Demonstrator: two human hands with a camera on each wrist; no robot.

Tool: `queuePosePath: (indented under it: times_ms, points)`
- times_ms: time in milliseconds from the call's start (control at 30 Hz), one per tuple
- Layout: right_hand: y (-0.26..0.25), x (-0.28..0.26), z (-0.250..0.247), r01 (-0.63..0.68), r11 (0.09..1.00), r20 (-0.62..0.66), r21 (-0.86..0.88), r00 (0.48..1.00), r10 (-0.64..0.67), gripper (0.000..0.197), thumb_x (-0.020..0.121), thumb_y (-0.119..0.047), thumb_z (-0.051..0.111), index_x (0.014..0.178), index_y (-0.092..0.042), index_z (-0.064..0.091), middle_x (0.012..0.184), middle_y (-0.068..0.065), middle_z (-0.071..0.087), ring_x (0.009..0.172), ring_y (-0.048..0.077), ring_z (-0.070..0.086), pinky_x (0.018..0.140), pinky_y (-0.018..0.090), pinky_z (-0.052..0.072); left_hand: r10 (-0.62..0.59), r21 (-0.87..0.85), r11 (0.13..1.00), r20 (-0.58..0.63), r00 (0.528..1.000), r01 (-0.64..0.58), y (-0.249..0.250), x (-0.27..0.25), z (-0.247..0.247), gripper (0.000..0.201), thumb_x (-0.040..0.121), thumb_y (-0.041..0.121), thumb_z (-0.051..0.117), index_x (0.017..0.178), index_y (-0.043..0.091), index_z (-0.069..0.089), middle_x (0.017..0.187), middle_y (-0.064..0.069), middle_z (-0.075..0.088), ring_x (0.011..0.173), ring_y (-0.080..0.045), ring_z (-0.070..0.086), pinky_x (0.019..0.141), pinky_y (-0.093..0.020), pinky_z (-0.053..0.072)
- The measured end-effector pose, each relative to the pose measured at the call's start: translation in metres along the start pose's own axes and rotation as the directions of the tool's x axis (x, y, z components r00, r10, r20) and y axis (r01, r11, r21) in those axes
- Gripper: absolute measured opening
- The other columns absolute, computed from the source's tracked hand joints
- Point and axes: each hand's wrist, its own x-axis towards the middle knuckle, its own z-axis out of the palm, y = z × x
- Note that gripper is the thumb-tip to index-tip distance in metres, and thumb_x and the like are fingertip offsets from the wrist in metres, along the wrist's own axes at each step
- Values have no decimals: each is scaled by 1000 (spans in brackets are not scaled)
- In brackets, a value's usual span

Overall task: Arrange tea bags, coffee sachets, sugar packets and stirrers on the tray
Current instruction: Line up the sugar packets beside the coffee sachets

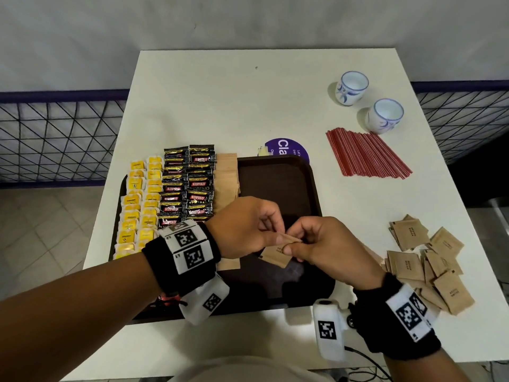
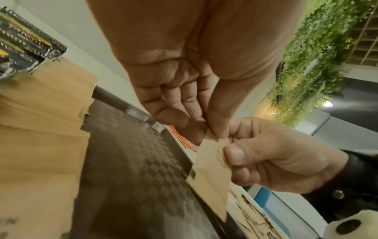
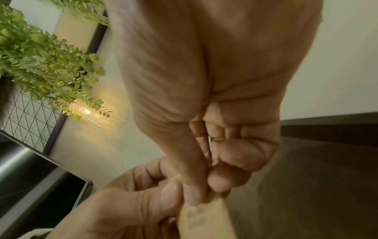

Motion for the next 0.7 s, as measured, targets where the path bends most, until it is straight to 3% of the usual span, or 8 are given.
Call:
queuePosePath:
  times_ms: [100, 167, 267, 367, 433, 533, 700]
  points:
    - [10, -6, -12, -51, 996, -120, -80, 992, 41, 19, 75, -18, 86, 85, -25, 71, 80, -1, 71, 73, 13, 68, 73, 26, 54, -61, 79, 995, 46, 997, 57, -6, -6, -8, 18, 83, 11, 74, 97, 22, 71, 83, 6, 69, 71, -3, 64, 70, -21, 54]
    - [23, -14, -30, -141, 958, -240, -251, 967, 79, 24, 74, -24, 86, 88, -29, 67, 83, -6, 68, 72, 5, 63, 67, 16, 47, -125, 130, 985, 68, 990, 116, -16, -13, -18, 31, 86, 8, 69, 109, 28, 71, 89, 12, 67, 76, 1, 64, 72, -18, 54]
    - [48, -28, -56, -316, 829, -368, -462, 918, 145, 34, 75, -26, 84, 101, -24, 63, 99, -1, 61, 81, 11, 58, 66, 23, 41, -186, 240, 956, 46, 981, 170, -26, -26, -32, 31, 89, 9, 65, 103, 34, 73, 95, 20, 64, 89, 1, 64, 77, -16, 52]
    - [70, -40, -68, -428, 733, -389, -529, 890, 239, 46, 73, -22, 79, 115, -20, 59, 110, 5, 54, 99, 24, 57, 77, 36, 48, -197, 267, 946, 16, 980, 186, -29, -34, -37, 25, 87, 12, 66, 91, 36, 75, 89, 22, 61, 85, 2, 60, 72, -10, 45]
    - [76, -44, -66, -466, 685, -398, -560, 876, 272, 45, 72, -17, 76, 113, -18, 57, 110, 8, 51, 104, 33, 55, 83, 43, 48, -190, 255, 949, -9, 982, 186, -30, -37, -37, 20, 85, 13, 69, 87, 31, 76, 84, 19, 65, 82, 1, 61, 71, -10, 45]
    - [76, -45, -61, -462, 677, -405, -573, 878, 255, 32, 75, -5, 72, 103, -12, 58, 99, 9, 48, 95, 40, 54, 82, 45, 45, -206, 207, 956, -19, 978, 206, -33, -40, -33, 16, 82, 13, 70, 84, 27, 78, 80, 14, 72, 77, 1, 65, 71, -15, 51]
    - [60, -44, -59, -416, 709, -390, -569, 896, 213, 23, 74, -2, 74, 91, -3, 59, 91, 11, 54, 95, 37, 53, 84, 47, 42, -244, 242, 943, 37, 969, 229, -40, -40, -27, 17, 80, 14, 71, 82, 30, 77, 75, 11, 73, 71, -3, 67, 68, -17, 54]
